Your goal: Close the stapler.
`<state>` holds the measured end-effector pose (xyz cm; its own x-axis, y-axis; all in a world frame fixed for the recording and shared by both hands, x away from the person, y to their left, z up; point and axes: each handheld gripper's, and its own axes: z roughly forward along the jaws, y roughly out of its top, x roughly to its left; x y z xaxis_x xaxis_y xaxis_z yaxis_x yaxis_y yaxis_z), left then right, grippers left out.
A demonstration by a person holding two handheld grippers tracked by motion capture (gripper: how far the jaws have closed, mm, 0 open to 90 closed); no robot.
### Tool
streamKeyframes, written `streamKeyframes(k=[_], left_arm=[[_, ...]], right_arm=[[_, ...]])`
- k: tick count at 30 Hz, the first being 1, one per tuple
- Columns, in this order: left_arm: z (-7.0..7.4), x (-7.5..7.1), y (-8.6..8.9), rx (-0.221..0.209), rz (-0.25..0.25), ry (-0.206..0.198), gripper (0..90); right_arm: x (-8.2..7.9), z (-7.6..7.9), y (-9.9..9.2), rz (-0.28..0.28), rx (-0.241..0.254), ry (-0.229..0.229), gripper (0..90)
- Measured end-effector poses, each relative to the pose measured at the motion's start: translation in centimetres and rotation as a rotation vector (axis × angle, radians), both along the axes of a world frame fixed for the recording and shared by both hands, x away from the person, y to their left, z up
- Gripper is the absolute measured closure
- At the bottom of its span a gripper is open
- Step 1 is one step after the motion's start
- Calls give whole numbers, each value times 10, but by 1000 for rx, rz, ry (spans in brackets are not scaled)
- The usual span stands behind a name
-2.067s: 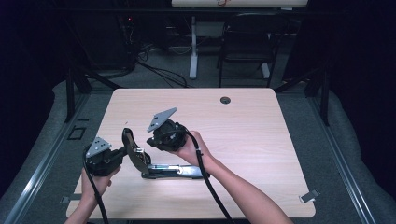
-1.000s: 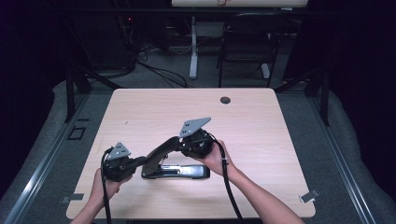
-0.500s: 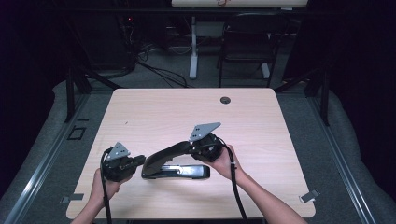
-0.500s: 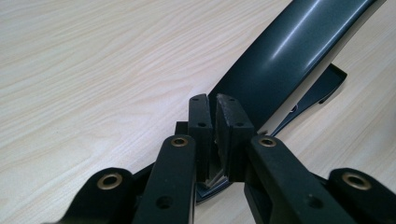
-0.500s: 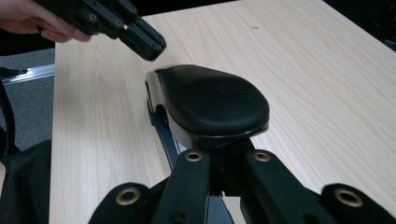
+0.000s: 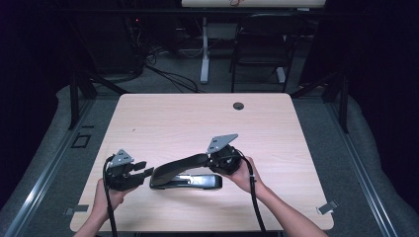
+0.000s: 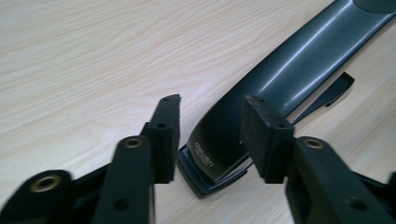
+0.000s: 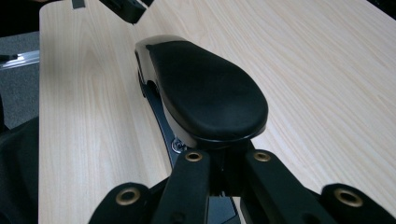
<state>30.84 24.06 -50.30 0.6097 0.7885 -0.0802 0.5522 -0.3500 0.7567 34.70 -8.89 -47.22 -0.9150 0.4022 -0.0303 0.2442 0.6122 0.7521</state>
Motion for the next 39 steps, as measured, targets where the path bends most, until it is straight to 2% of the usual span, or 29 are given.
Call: streamKeyframes(k=[3,5,9,20,26,28,30,34,35,36,39], left_arm=[[-1,2,3,4,44,29,429],[-2,4,5,0,56,42,359],[-2,5,9,-22,82,56,285],[-3,6,13,-24,100,65,211],[-3,7,14,-24,101,65,177],[-2,7,15,-29,109,67,165],[-2,7,16,-32,113,68,159],[-2,7,17,-33,110,70,157],[-2,7,16,-33,109,69,157],[-2,7,16,-31,104,69,157],[-3,8,16,-28,101,70,155]], right_arm=[[0,-2,-1,-3,-9,5,900],[0,-4,-2,-3,-12,7,900],[0,-9,-5,-7,-39,17,900],[2,-30,-16,-21,-100,66,900],[5,-48,-21,-25,-185,107,900],[5,-50,-24,-27,-195,118,900],[9,-50,-31,-43,-198,122,900],[18,-45,-46,-106,-163,119,897],[18,-41,-49,-123,-142,110,896],[18,-36,-51,-126,-138,97,896],[13,-18,-52,-134,-86,58,894]])
